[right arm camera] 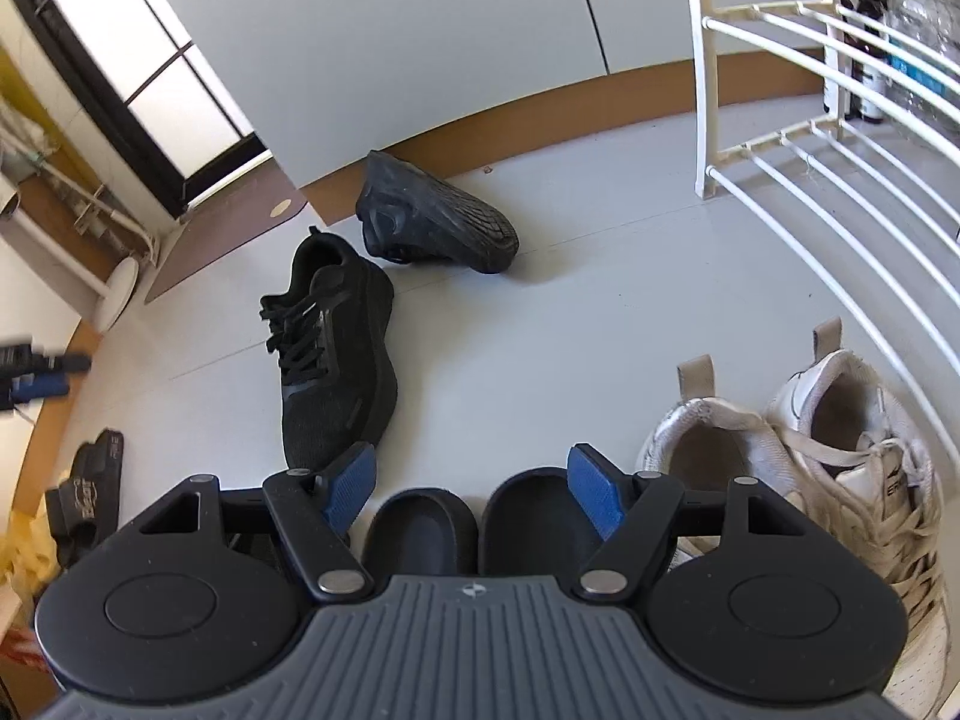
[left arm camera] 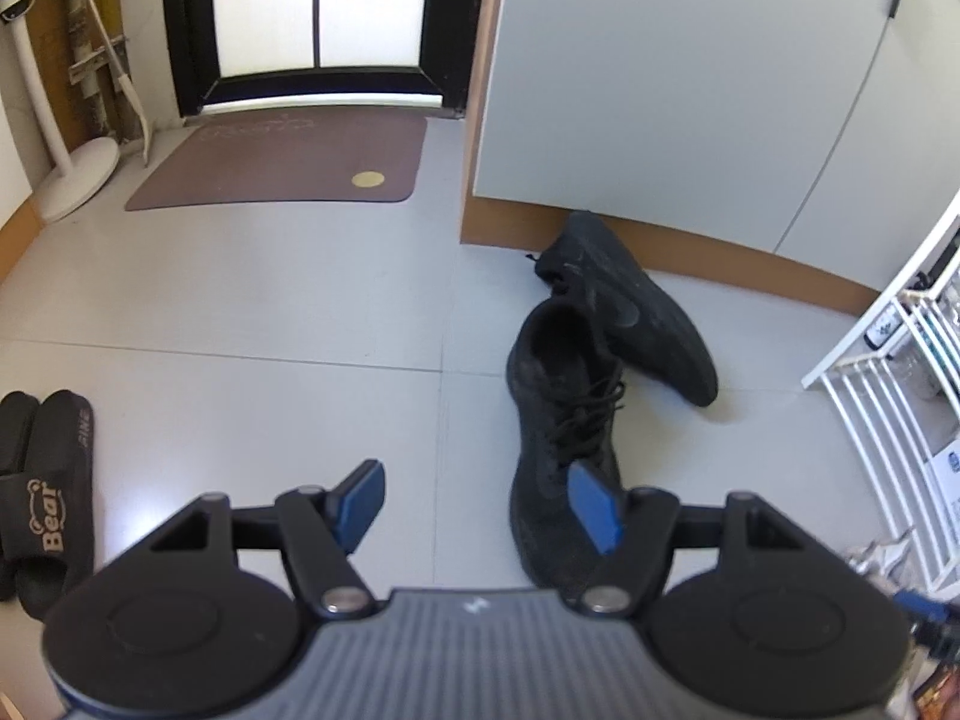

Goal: Organize scattered shoes
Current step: 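Move the left gripper to the other black sneaker by the cabinet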

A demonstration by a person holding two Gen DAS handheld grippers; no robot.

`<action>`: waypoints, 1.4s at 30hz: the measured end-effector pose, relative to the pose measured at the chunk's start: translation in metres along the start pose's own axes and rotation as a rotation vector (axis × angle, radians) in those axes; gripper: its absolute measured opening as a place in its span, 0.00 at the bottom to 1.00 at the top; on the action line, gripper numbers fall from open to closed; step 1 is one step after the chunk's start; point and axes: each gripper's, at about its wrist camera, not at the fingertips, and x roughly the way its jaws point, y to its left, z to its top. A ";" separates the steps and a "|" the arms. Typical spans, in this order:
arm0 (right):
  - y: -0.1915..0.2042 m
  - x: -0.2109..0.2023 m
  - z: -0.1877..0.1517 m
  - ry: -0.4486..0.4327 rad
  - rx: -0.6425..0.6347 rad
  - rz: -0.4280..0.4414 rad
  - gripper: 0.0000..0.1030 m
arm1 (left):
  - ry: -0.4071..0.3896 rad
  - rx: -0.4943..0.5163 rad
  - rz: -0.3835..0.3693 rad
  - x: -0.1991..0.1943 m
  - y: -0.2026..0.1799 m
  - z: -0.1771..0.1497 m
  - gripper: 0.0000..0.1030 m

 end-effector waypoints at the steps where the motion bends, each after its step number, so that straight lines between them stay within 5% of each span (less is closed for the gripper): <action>1: -0.002 -0.002 -0.001 -0.003 0.002 0.007 0.73 | 0.001 0.005 -0.002 0.001 -0.003 0.004 0.68; 14: -0.025 -0.020 0.003 -0.027 -0.054 0.015 0.73 | 0.018 0.091 -0.015 0.048 -0.039 0.036 0.69; 30: -0.064 -0.003 0.019 -0.056 -0.027 -0.030 0.73 | 0.065 0.027 -0.031 0.125 -0.062 0.085 0.69; 42: -0.076 0.024 0.034 -0.056 -0.007 -0.046 0.73 | 0.115 0.104 -0.003 0.184 -0.072 0.122 0.69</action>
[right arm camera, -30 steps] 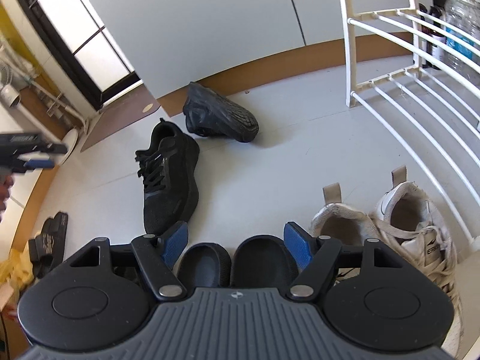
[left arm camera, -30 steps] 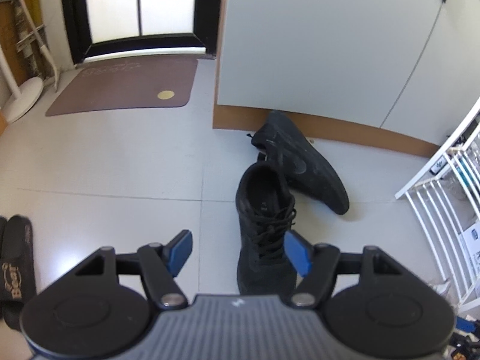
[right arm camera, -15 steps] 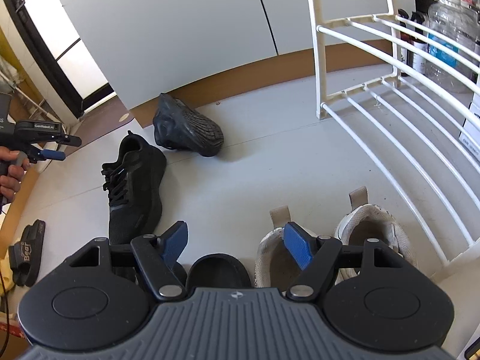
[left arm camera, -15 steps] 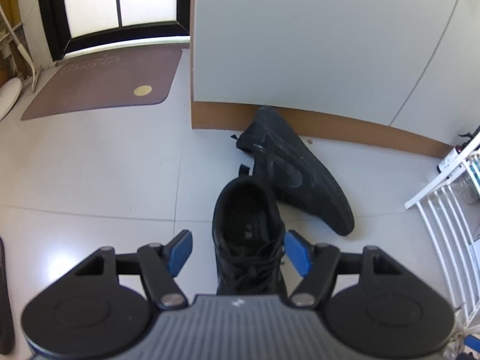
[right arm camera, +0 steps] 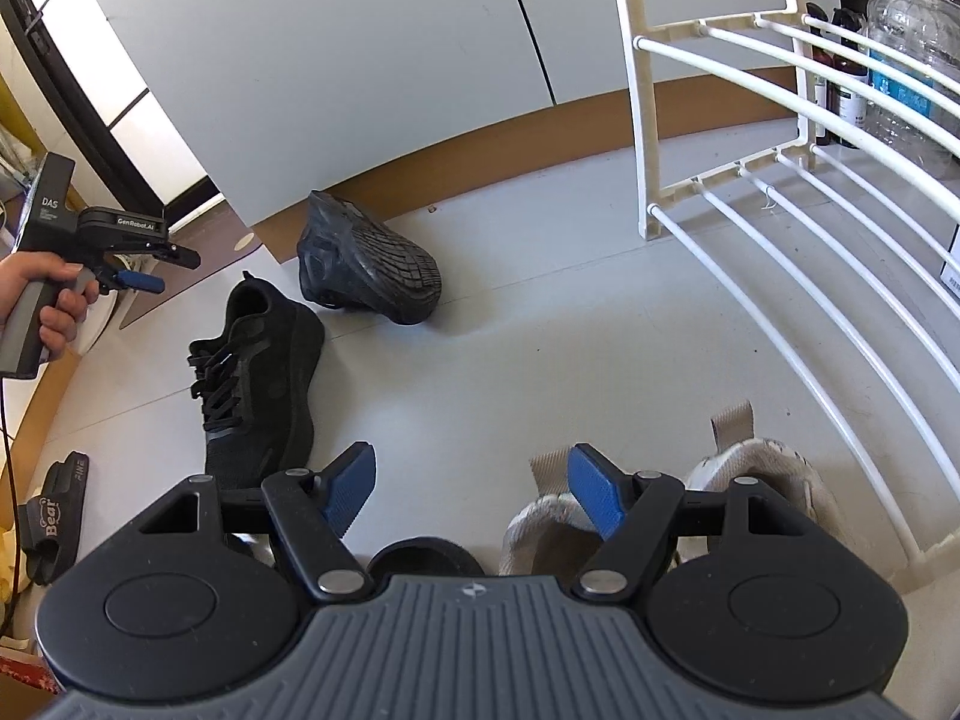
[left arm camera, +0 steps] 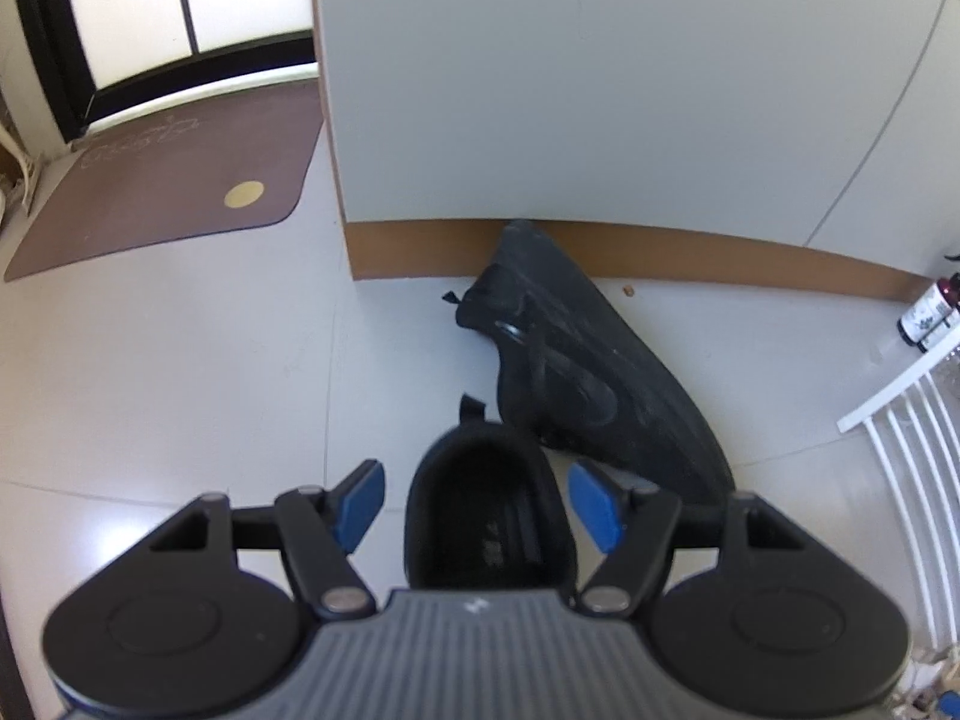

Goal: Organize scattered shoes
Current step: 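Move the left gripper to the other black sneaker by the cabinet, then close the left gripper on the black sneaker's heel and lift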

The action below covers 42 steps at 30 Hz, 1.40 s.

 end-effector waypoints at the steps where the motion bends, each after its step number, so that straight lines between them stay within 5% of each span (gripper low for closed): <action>1: 0.000 0.002 0.003 0.000 -0.003 -0.009 0.73 | 0.001 -0.007 -0.006 0.004 0.002 0.003 0.69; 11: 0.000 0.027 0.019 -0.012 0.021 -0.024 0.73 | 0.033 -0.117 -0.094 0.055 0.027 0.039 0.69; 29: -0.006 0.057 0.024 0.002 -0.001 -0.091 0.73 | 0.153 0.083 -0.322 0.152 0.030 0.051 0.65; 42: -0.006 0.065 0.026 0.029 -0.028 -0.090 0.73 | 0.224 0.072 -0.516 0.175 0.024 0.052 0.62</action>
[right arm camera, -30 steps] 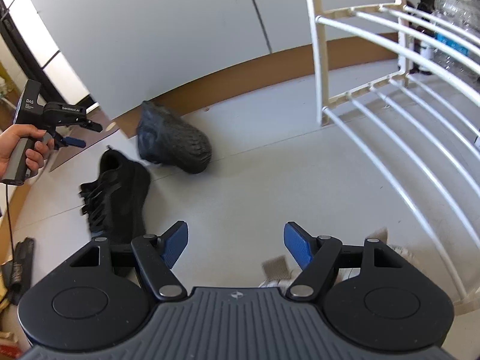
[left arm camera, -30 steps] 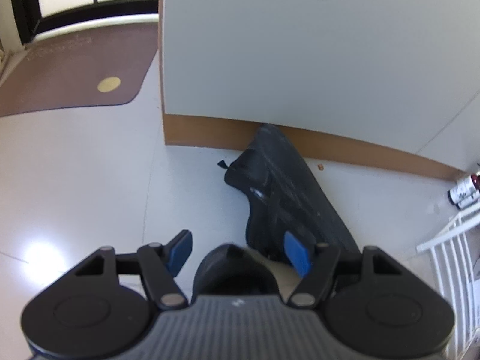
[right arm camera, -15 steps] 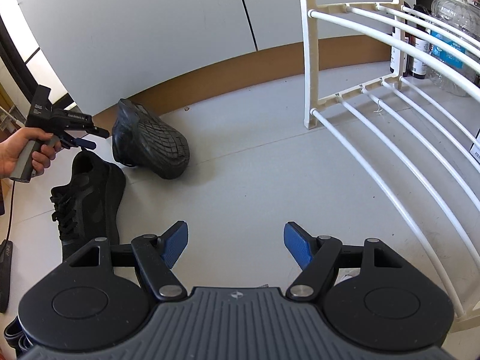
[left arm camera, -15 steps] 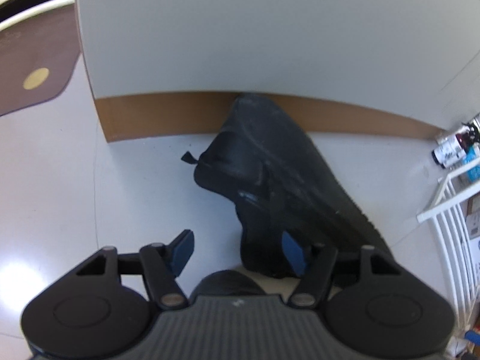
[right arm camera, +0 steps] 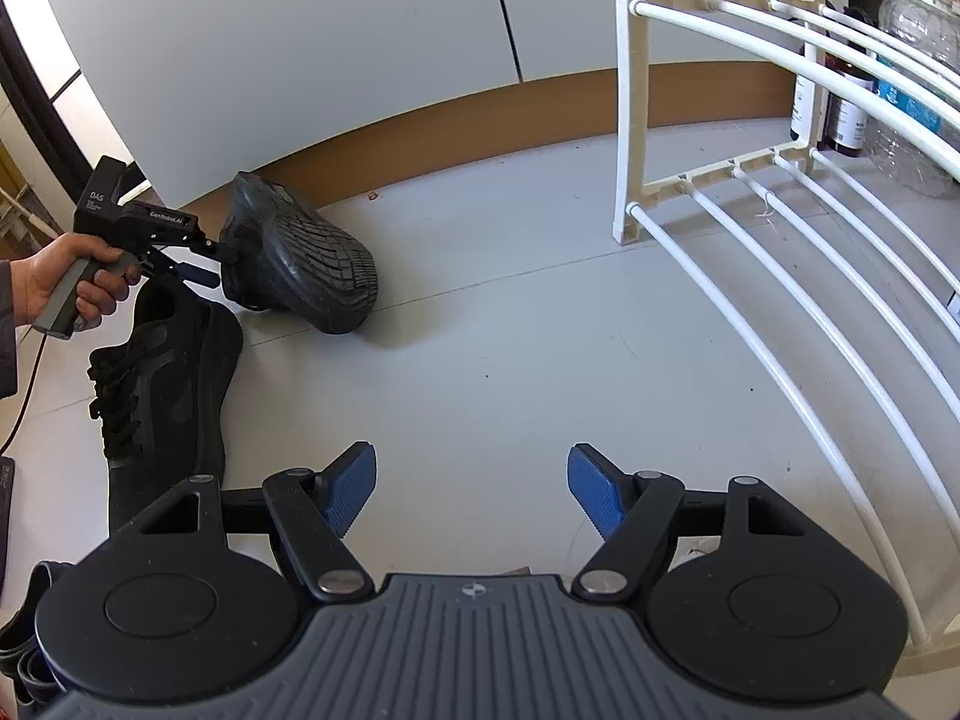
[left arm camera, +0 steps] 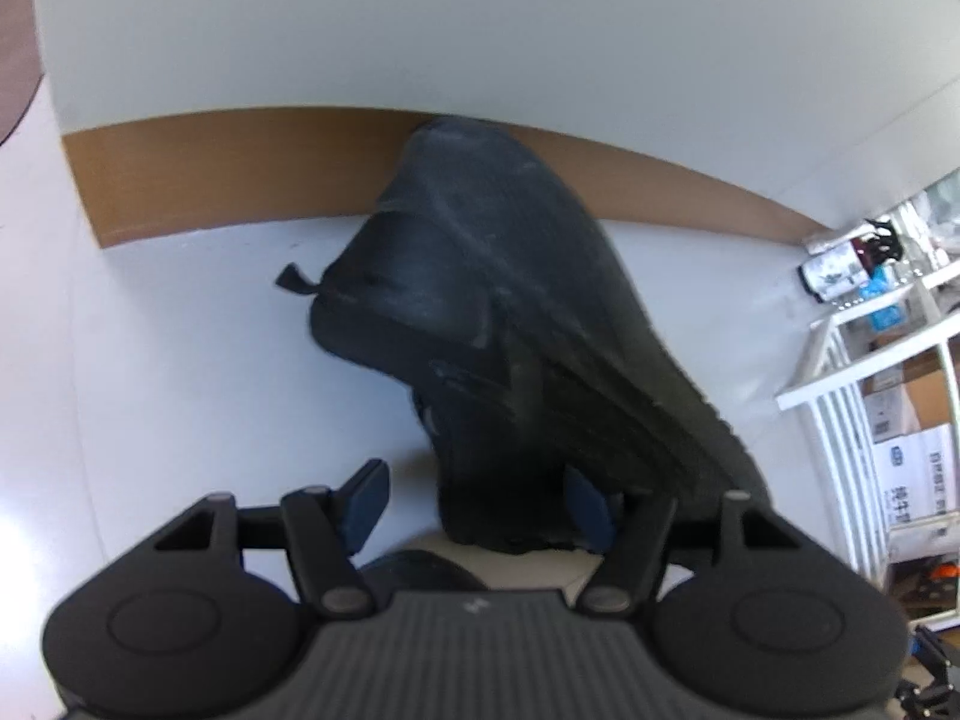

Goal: Organize scattered shoes
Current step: 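Close the left gripper on the black sneaker's heel and lift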

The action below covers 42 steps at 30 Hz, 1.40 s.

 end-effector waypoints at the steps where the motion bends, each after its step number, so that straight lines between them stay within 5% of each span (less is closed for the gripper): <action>1: 0.000 0.000 0.001 -0.002 0.000 0.001 0.73 | -0.004 0.006 -0.004 0.000 -0.005 0.000 0.64; 16: -0.005 0.002 -0.003 0.000 0.016 0.000 0.73 | -0.011 0.012 -0.014 0.024 -0.053 0.013 0.66; 22: -0.003 0.002 -0.002 -0.004 0.009 0.000 0.73 | -0.070 -0.038 -0.030 0.011 -0.052 0.007 0.39; 28: -0.001 0.003 -0.004 0.000 0.013 -0.002 0.73 | -0.190 -0.076 -0.058 -0.005 -0.064 0.008 0.24; 32: 0.002 0.001 -0.005 0.000 0.009 0.003 0.73 | -0.267 -0.079 -0.052 -0.016 -0.079 0.013 0.19; 35: 0.005 -0.001 -0.005 -0.006 0.003 0.005 0.73 | -0.313 -0.054 0.019 -0.025 -0.091 0.017 0.15; 42: 0.008 -0.006 -0.008 -0.018 0.010 0.009 0.73 | -0.311 -0.051 0.097 -0.046 -0.097 0.004 0.10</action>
